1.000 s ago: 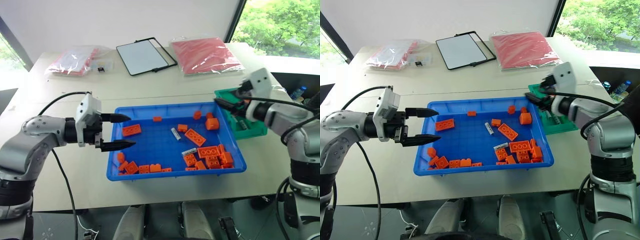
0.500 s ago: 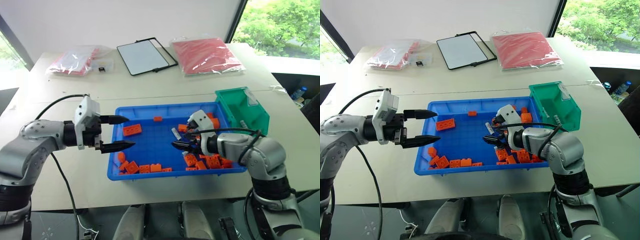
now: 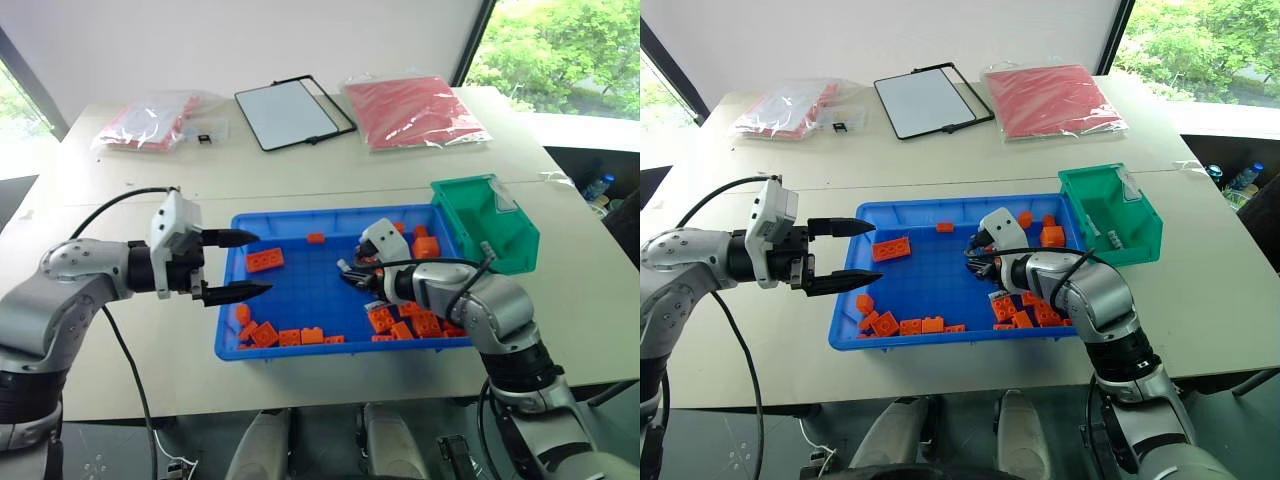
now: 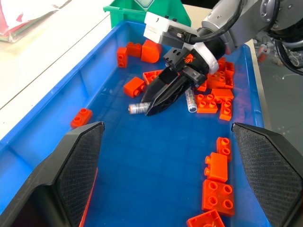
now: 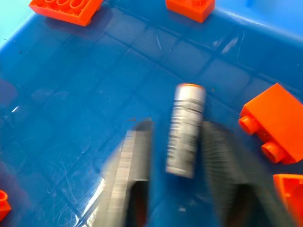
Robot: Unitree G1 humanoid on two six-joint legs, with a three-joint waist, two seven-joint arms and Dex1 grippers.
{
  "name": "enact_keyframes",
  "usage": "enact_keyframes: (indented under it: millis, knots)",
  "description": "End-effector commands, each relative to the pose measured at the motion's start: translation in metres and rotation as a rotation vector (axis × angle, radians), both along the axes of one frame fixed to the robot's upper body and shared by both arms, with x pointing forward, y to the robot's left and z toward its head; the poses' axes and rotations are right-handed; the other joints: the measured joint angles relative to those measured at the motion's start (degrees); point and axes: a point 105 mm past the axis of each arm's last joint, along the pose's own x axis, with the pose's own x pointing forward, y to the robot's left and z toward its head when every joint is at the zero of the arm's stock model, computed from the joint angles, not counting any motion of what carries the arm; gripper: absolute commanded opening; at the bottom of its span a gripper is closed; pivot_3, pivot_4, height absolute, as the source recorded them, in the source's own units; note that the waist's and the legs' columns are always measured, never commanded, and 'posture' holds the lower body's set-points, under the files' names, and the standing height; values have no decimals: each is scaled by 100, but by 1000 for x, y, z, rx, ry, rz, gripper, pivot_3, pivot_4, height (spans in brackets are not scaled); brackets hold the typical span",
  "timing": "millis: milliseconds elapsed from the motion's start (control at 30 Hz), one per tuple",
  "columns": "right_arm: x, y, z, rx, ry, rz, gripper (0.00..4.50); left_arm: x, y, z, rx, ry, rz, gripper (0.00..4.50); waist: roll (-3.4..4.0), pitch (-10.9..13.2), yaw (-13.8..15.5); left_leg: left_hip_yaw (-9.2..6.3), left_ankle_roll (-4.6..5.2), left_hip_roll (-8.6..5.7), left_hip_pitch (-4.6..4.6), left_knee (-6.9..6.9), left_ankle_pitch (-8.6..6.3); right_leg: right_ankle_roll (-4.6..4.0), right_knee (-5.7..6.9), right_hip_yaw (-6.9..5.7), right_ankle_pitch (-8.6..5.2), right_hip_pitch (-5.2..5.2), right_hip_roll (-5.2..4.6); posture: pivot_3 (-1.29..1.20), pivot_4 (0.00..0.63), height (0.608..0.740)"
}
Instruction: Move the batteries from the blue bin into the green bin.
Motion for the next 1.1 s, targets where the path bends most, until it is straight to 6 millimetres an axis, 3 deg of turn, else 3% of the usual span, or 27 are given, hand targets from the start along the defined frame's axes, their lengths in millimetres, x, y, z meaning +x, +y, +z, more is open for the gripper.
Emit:
enact_keyframes:
  millis: [33, 133, 267, 400, 500, 600, 700, 767, 867, 1000, 1100]
  knots:
    - [-7, 3, 22, 58, -42, 29, 101, 0, -1, 12, -8, -50, -14, 4500, 0, 0, 1, 0, 0, 0, 0, 0, 0, 0, 0, 0, 0, 0, 0, 0, 150, 735]
    - [-6, -12, 53, 66, -125, 8, 101, 0, -1, 12, -10, -49, -19, 4500, 3, 2, 7, 1, 0, -1, -2, 0, 0, 0, 0, 0, 0, -2, -1, 0, 150, 735]
    - [20, -94, 100, -12, -269, -258, 101, 1, -2, 9, -11, -45, -25, 4500, 3, 3, 53, 1, 0, -5, -3, 5, 0, 0, -2, -1, 0, 2, -3, 0, 150, 735]
    - [29, -154, 109, -109, -305, -427, 101, 2, -4, 8, -21, -49, -33, 4500, -2, 1, 29, 2, 1, -5, -2, -2, -1, -1, -14, -4, -1, 8, -3, 0, 150, 735]
    - [36, -176, 105, -132, -324, -508, 101, 4, -6, 9, -28, -53, -37, 4500, -2, 2, -23, 8, 2, 1, -2, -4, -1, 0, -12, -2, 0, 5, -3, 0, 150, 735]
    - [38, -175, 95, -110, -314, -499, 1575, 5, -7, 8, -30, -55, -41, 4500, 0, 3, -38, 14, 2, 4, 1, -4, -1, 0, -5, 2, 0, 2, -2, 0, 150, 735]
    - [38, -167, 97, -119, -369, -446, 2986, 5, -8, 9, -31, -58, -42, 4500, 2, 4, -6, 12, 2, 4, -1, -2, -1, 1, -2, 2, 0, 0, -1, 0, 150, 735]
    - [36, -162, 102, -121, -410, -397, 2986, 5, -7, 10, -31, -59, -42, 4500, 2, 4, 5, 13, 2, 2, -2, 2, -1, 1, -3, 2, 0, 1, -2, 0, 150, 735]
    - [16, -128, 117, -52, -458, -140, 2986, 4, -6, 10, -27, -56, -41, 4500, 2, 5, 7, 12, 2, 1, -2, 3, -1, 1, -3, 2, 0, 2, -2, 0, 150, 735]
    - [-24, -80, 98, -63, -362, 256, 2986, 4, -6, 10, -26, -54, -41, 4500, 1, 4, 7, 7, 3, 3, -2, 1, -2, 2, -3, -1, 0, 4, 0, 0, 150, 735]
    - [-38, -62, 79, -105, -280, 444, 2986, 5, -7, 11, -28, -55, -45, 4500, 0, 5, 0, 6, 4, 3, -1, 8, -2, 2, -8, -4, 0, 10, -1, 0, 150, 735]
